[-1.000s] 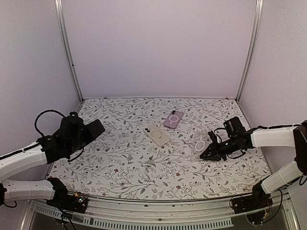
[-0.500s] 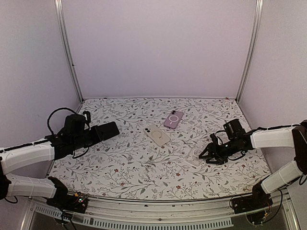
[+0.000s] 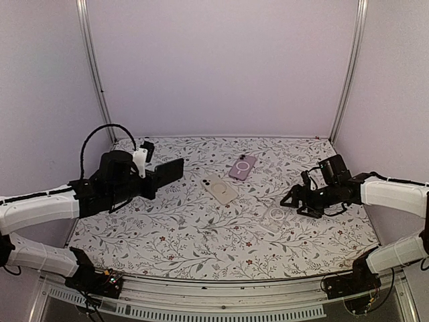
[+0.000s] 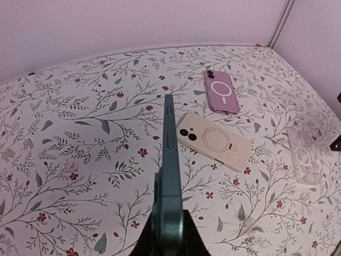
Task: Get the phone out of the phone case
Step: Place the phone case at the center of the board, then place the phone at the center of the board.
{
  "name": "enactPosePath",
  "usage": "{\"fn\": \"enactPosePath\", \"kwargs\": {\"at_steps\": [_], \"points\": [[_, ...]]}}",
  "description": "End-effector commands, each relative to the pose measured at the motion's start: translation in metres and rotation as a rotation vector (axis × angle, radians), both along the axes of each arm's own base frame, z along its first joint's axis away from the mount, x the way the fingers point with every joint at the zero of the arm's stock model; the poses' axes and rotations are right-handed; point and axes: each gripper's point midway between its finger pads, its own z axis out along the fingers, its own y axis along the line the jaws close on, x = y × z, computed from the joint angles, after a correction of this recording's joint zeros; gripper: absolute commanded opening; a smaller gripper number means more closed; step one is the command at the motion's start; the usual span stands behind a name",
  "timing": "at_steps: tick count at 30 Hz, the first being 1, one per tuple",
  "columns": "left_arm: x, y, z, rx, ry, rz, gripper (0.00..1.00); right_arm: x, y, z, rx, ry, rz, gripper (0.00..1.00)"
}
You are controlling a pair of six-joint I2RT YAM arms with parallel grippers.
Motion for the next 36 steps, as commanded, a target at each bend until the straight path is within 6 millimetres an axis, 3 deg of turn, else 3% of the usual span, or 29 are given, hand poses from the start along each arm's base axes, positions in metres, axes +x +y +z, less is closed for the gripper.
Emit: {"fn": "enactPosePath", "kwargs": {"at_steps": [1,6,10,17,25,29,36], "points": [[-0.004,-0.015,0.032,0.243,-0.234,-0.084,0.00,0.016,-0.006,0.023,-0.031,-0.099,-0.019,0.94],[-0.037,-0.051,0.029,0.447,-0.377,-0.306,0.00,0.020,-0.009,0.035,-0.044,-0.147,-0.027,0.95],[-0.073,-0.092,0.028,0.520,-0.529,-0.507,0.00,0.022,-0.013,0.042,-0.056,-0.178,-0.043,0.96],[-0.095,-0.147,-0.003,0.710,-0.641,-0.657,0.00,0.032,-0.028,0.072,-0.105,-0.271,-0.116,0.99],[-0.097,-0.187,-0.046,0.904,-0.696,-0.733,0.00,0.030,-0.041,0.107,-0.113,-0.381,-0.164,0.99],[-0.095,-0.202,-0.065,1.017,-0.733,-0.759,0.00,0.028,-0.042,0.110,-0.112,-0.390,-0.163,0.99],[-0.081,-0.208,-0.097,1.215,-0.771,-0.742,0.00,0.027,-0.042,0.109,-0.108,-0.385,-0.163,0.99]]}}
